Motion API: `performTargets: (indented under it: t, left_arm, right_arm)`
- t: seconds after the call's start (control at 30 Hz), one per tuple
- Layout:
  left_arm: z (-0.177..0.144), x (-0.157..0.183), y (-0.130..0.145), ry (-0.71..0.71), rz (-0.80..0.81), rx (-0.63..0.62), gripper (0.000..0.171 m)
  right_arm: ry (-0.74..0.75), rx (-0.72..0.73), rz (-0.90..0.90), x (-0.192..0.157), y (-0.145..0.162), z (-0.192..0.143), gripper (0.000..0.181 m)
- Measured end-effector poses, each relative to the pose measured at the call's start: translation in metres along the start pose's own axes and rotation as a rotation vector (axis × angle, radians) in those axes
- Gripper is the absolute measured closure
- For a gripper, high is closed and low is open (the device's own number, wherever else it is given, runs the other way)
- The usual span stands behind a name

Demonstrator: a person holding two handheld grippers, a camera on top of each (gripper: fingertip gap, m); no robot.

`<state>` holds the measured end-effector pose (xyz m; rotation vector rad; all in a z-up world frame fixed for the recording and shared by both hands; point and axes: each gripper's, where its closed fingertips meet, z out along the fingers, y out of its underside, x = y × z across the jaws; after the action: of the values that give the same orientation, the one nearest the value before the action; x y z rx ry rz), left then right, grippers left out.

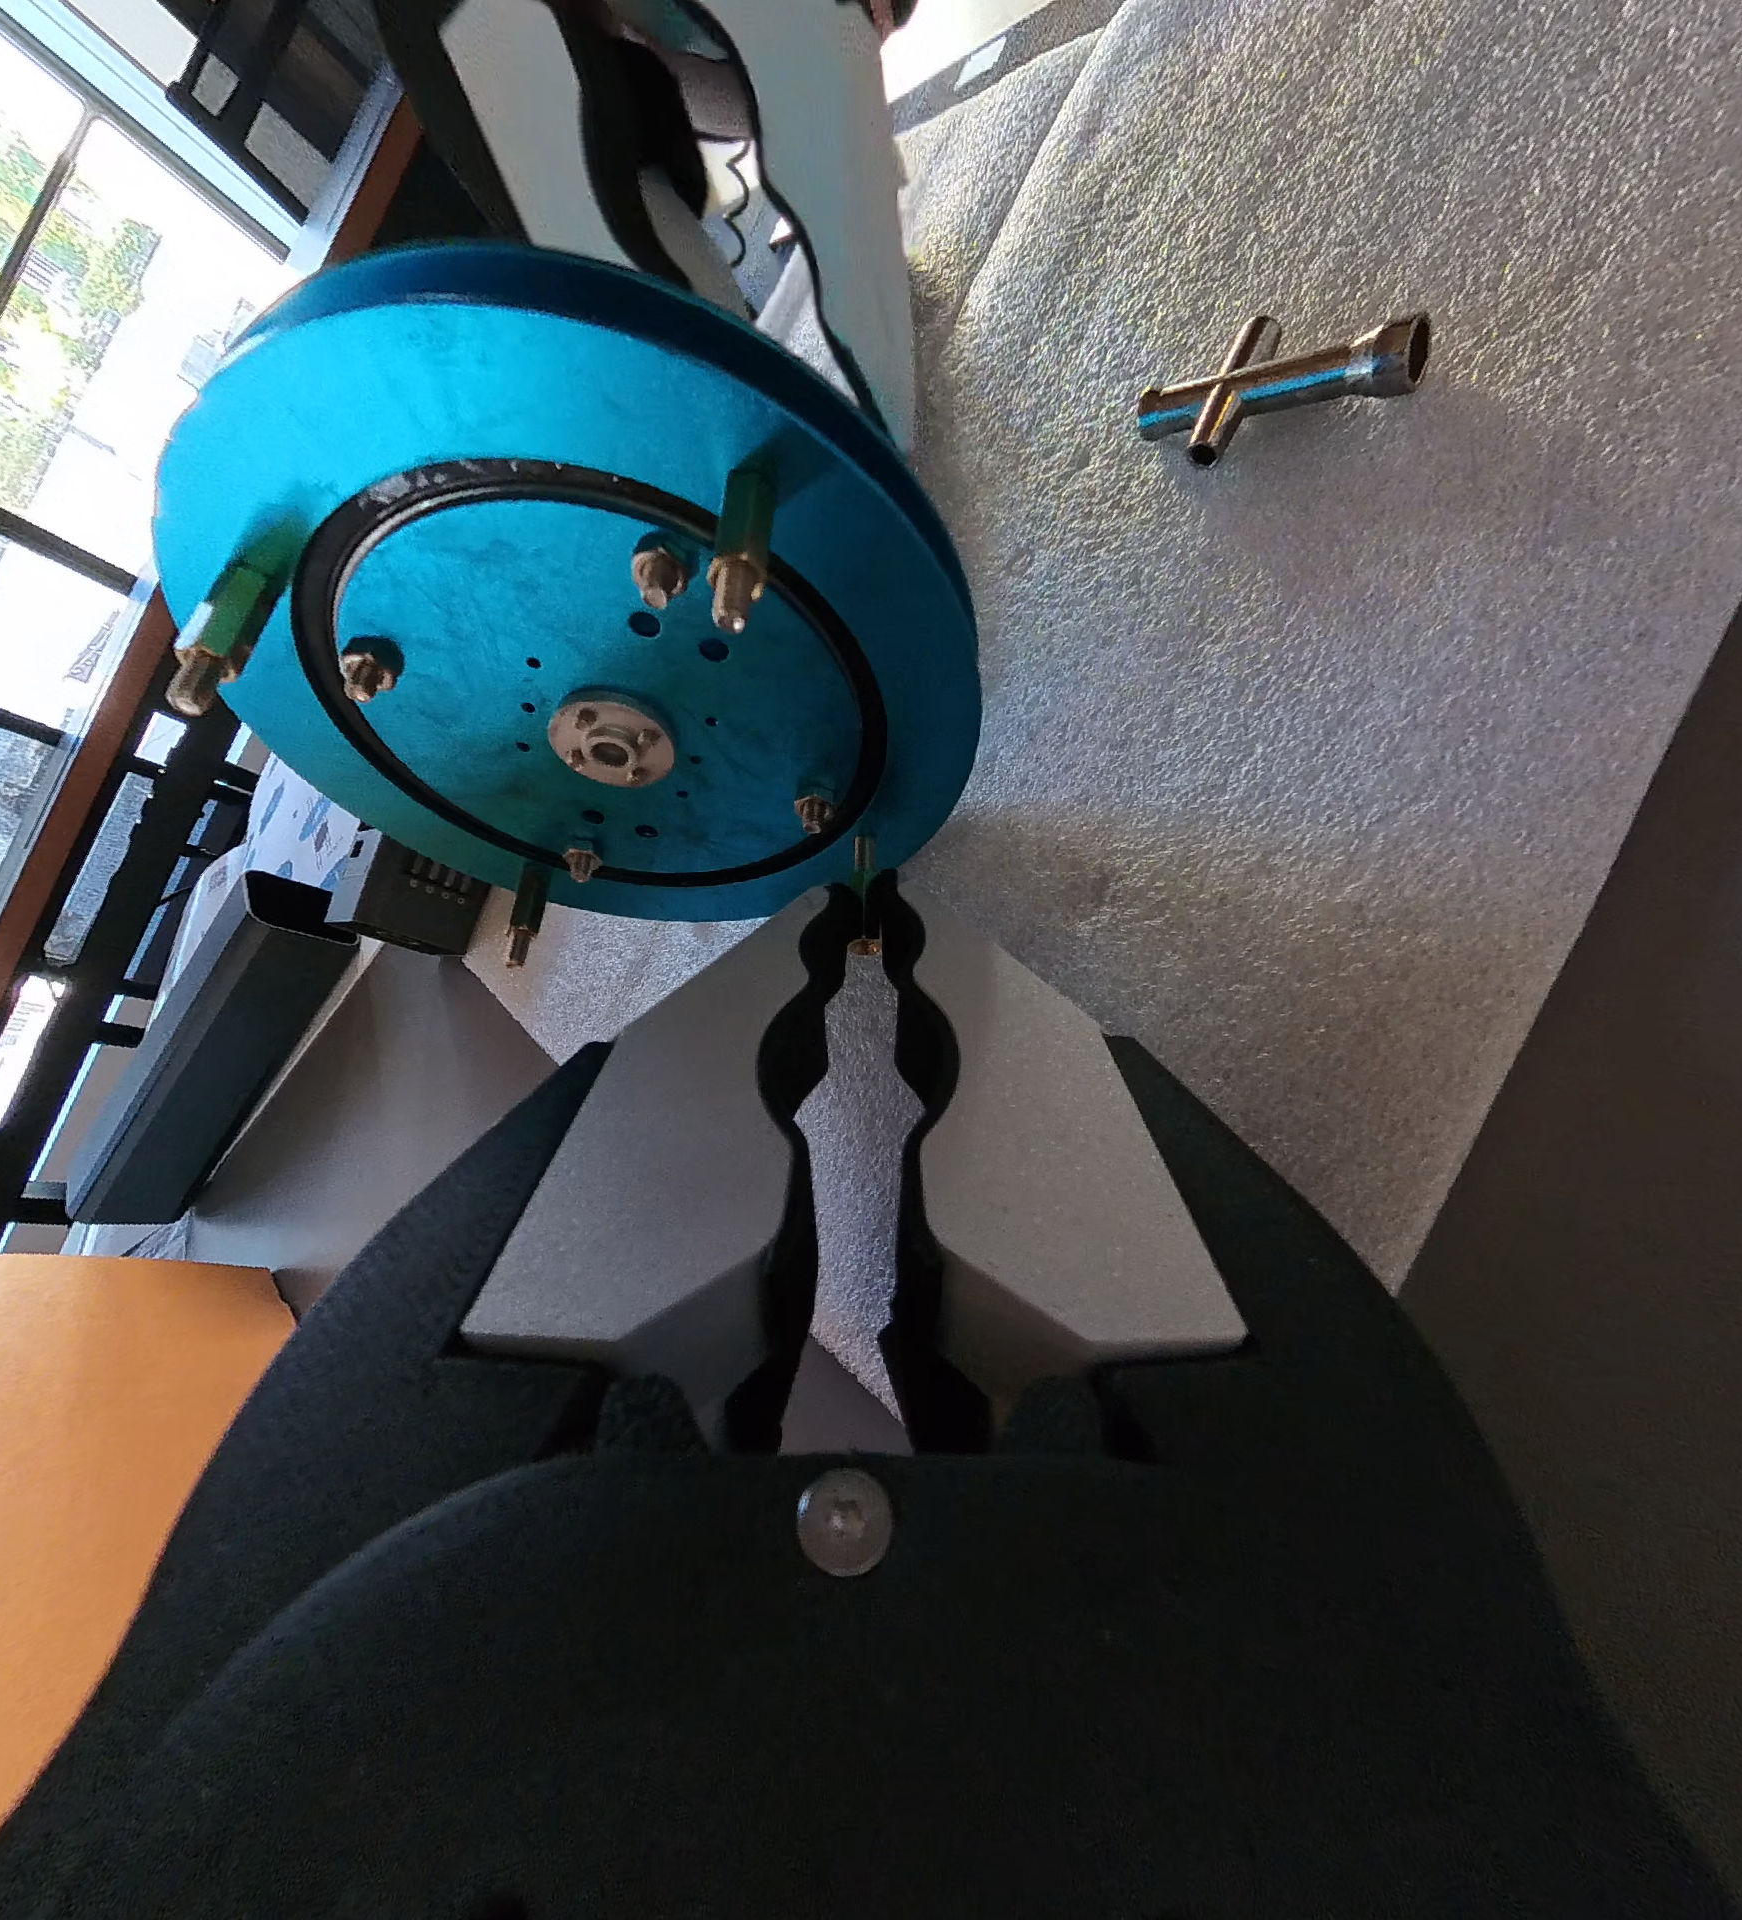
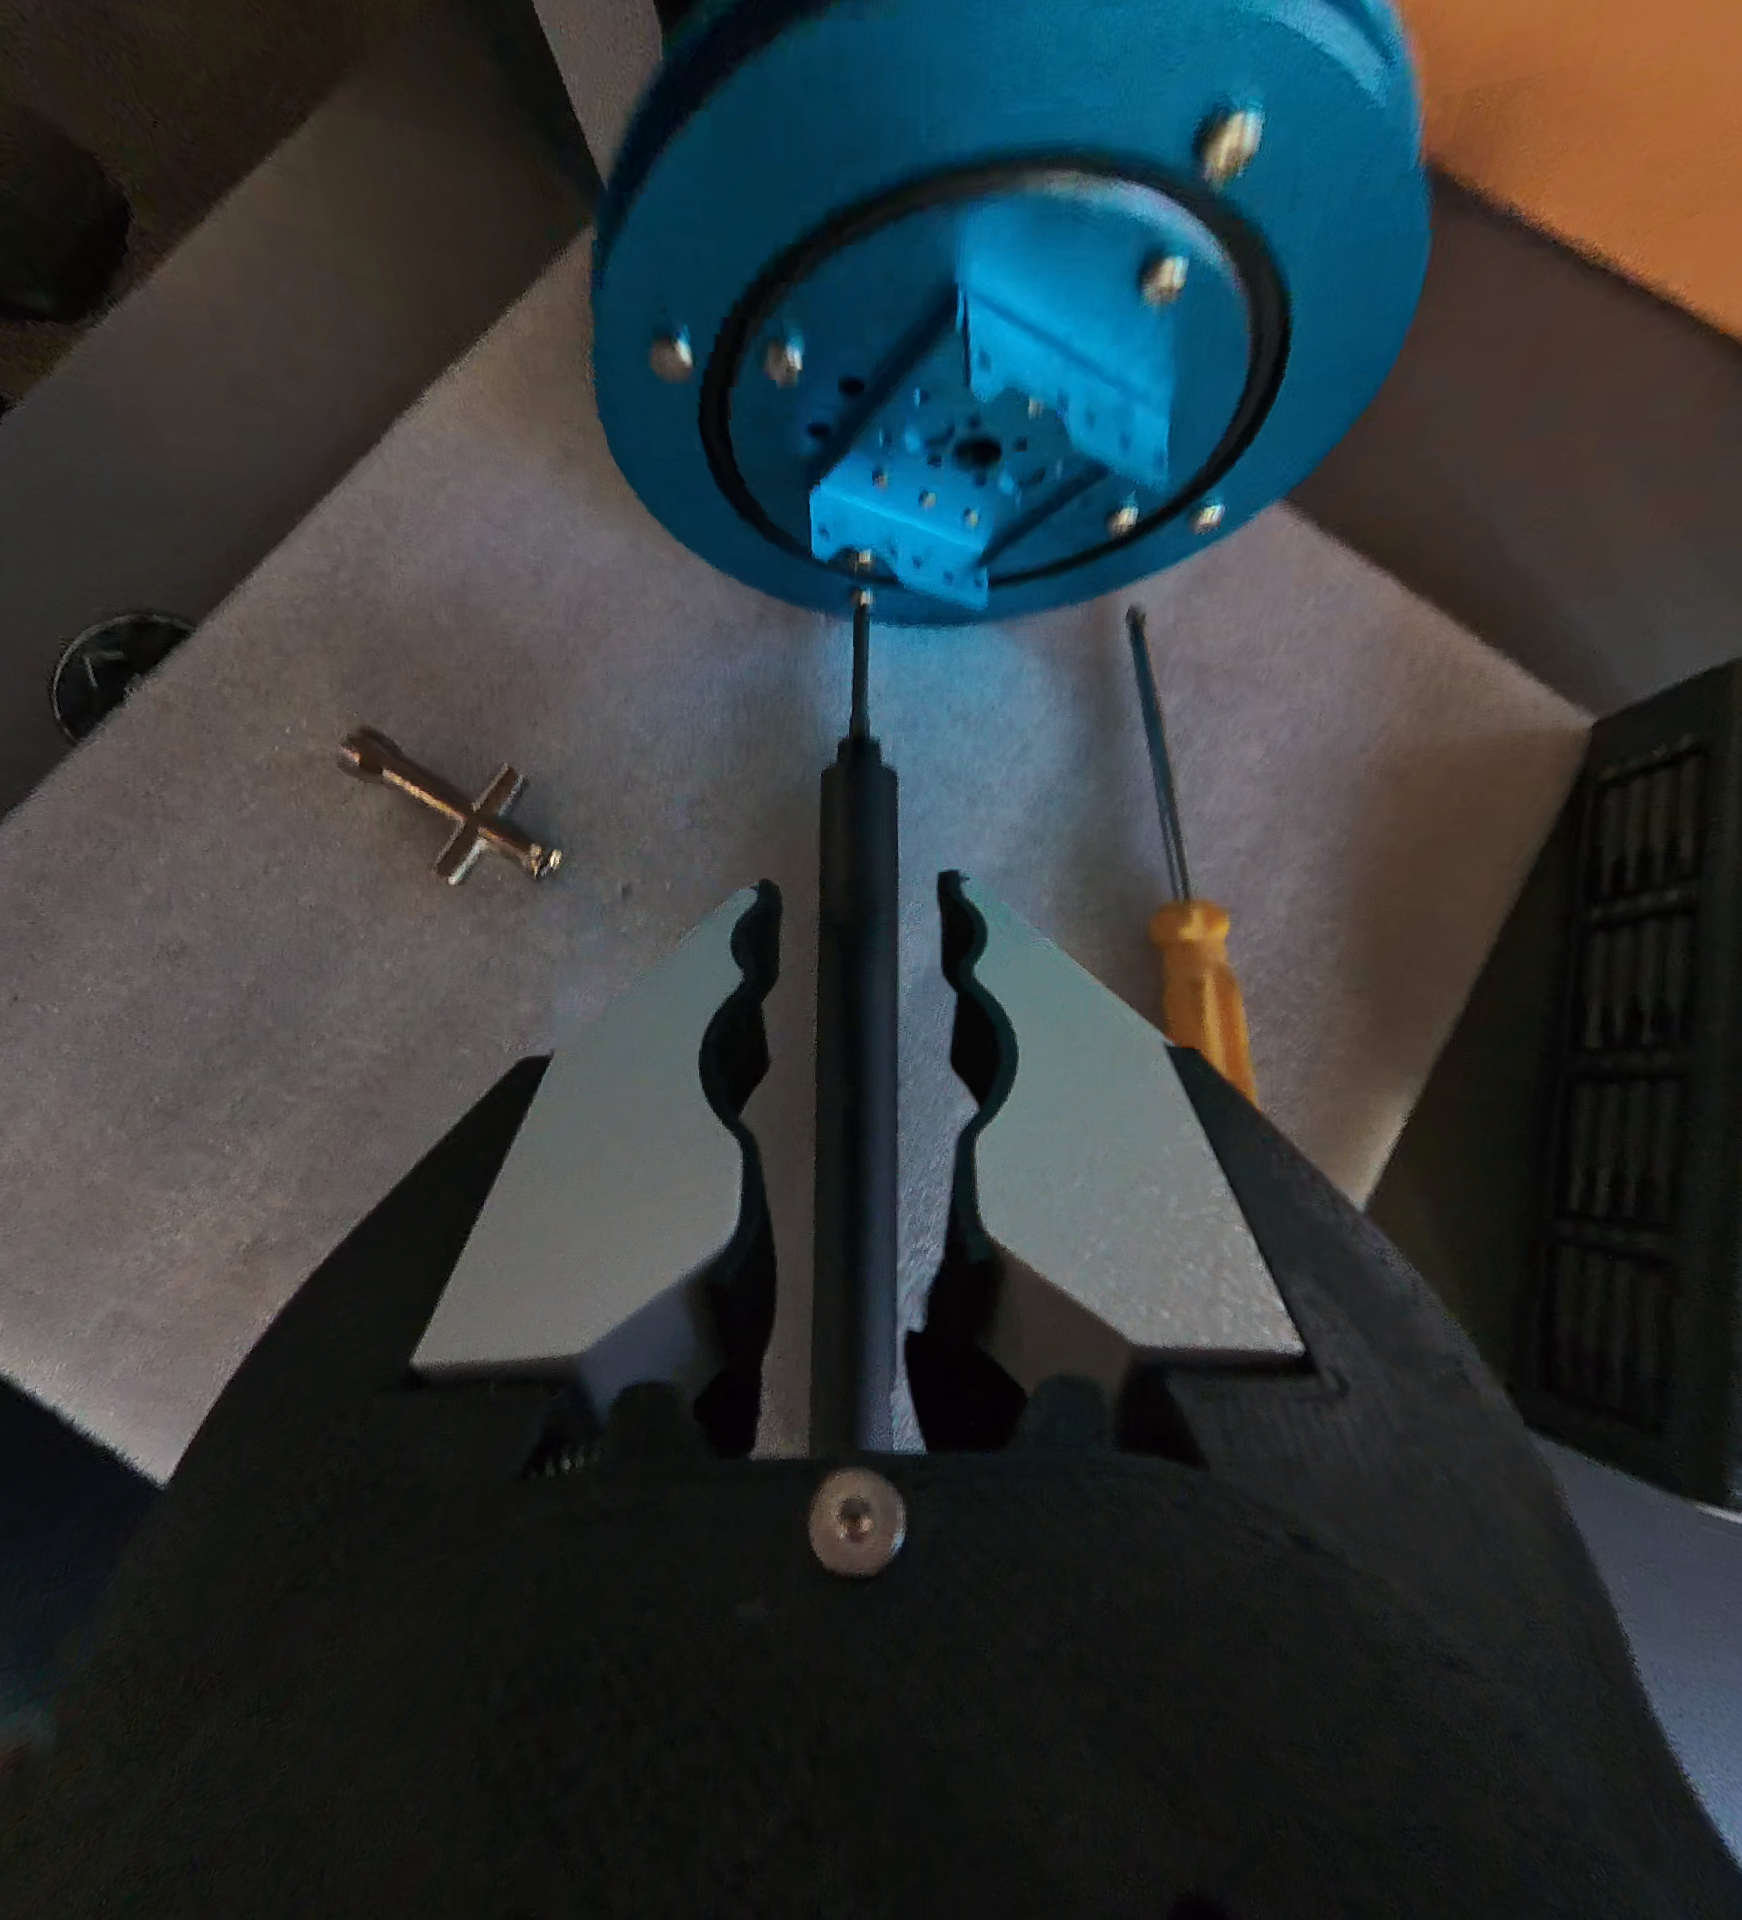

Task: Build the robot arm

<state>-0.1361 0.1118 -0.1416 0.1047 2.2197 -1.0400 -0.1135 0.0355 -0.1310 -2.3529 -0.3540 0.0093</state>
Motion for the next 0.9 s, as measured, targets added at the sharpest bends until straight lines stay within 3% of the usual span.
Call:
performTargets:
  t: [0.13,0.37,0.6,0.73,0.9]
  left_arm:
    - [0.000,0.000,0.000,-0.002,0.002,0.000,0.167]
    - [0.000,-0.001,-0.001,-0.013,0.014,-0.001,0.167]
    - [-0.001,-0.001,-0.001,-0.021,0.027,0.002,0.167]
    - [0.000,0.000,-0.001,-0.024,0.041,0.000,0.167]
    - [0.000,0.000,-0.001,-0.022,0.035,0.001,0.167]
  right_arm:
    - [0.055,0.072,-0.080,0.004,-0.029,0.008,0.150]
    - [0.007,0.036,-0.100,-0.004,-0.035,0.044,0.149]
    - [0.049,0.030,-0.106,0.002,-0.036,0.041,0.147]
    - [0.039,-0.024,-0.098,0.003,-0.033,0.034,0.127]
    - [0.010,0.085,-0.063,0.002,-0.054,0.023,0.136]
